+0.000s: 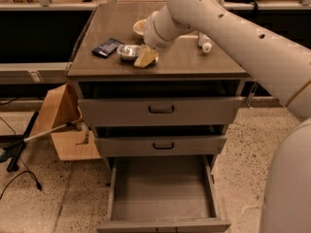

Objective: Pick redbull can from bottom drawer and place on counter

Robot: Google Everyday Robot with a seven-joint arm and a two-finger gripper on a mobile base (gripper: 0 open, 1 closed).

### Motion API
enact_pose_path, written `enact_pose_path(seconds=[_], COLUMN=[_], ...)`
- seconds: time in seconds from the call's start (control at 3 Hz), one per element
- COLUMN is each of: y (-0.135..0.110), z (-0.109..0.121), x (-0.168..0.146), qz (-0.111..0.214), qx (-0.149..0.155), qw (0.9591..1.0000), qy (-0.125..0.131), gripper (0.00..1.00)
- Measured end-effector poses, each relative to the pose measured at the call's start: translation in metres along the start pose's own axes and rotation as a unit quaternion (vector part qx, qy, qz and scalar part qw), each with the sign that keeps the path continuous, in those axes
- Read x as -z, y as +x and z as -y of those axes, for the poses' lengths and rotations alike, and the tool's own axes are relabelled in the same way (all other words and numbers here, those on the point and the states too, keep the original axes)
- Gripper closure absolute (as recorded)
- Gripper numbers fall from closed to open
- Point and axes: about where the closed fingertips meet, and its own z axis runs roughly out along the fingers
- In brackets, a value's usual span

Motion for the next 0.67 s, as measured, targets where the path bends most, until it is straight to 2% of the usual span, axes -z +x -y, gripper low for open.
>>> enact_pose_path(seconds=[0.67], y=[0.0000], z=[0.0000], x=[0.0000], qz=[0.000], qx=[0.000], qw=[1.0000], qy=[0.000], gripper=[0.00])
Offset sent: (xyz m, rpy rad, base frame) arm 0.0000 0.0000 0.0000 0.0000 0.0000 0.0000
